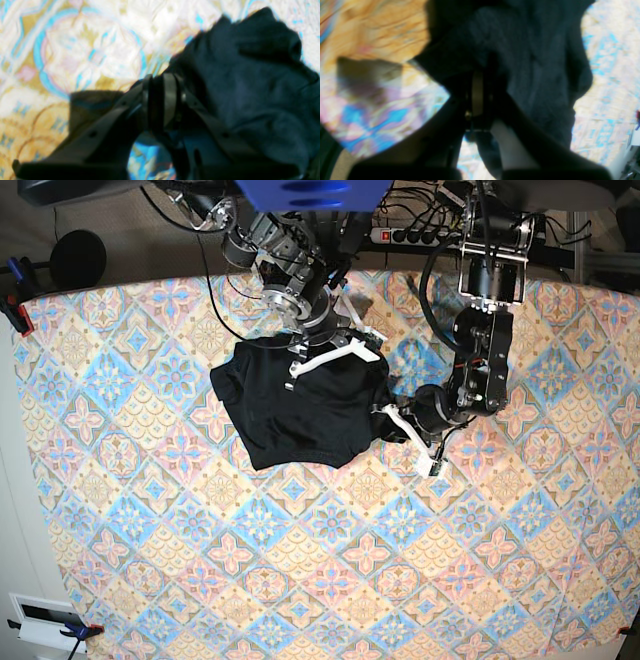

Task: Layout the t-shirt on the table in an organized manner, then fold the t-shirt properly
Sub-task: 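Lift the bundle with both grippers and shift it toward the right arm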

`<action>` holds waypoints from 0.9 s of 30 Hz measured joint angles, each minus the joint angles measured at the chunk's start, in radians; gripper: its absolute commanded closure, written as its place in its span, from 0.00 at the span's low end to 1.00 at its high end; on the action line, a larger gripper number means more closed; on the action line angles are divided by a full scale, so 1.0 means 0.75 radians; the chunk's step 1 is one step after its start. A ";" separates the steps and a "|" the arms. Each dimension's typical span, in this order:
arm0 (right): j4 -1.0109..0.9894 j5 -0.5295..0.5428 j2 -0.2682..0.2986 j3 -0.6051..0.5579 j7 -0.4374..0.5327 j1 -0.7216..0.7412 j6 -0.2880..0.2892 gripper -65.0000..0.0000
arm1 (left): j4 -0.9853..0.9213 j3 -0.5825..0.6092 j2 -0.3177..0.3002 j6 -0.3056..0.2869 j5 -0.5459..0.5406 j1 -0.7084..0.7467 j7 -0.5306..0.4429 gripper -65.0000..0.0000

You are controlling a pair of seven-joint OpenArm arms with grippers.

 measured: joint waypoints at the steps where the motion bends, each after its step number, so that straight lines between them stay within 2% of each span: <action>1: -0.007 0.000 0.003 0.000 -0.003 -0.006 -0.001 1.00 | 0.000 -0.005 0.001 0.000 0.000 0.008 -0.003 0.90; 11: 0.032 -0.002 0.009 -0.001 -0.014 -0.020 0.005 1.00 | 0.005 -0.004 0.002 0.000 0.003 0.038 -0.001 0.90; 18: 0.162 -0.004 0.011 0.016 -0.017 -0.043 -0.002 0.97 | 0.149 -0.004 0.001 -0.001 0.009 0.092 -0.002 0.89; 22: 0.181 -0.058 0.038 0.028 -0.007 -0.167 0.012 0.95 | 0.188 -0.002 -0.027 -0.003 0.000 0.135 0.002 0.89; 25: 0.183 -0.199 0.053 0.040 -0.032 -0.200 0.004 0.95 | 0.191 -0.004 -0.037 0.000 -0.001 0.155 0.004 0.90; 27: 0.184 -0.197 0.047 0.040 -0.002 -0.193 0.006 0.95 | 0.192 0.003 -0.037 -0.001 0.001 0.164 0.002 0.92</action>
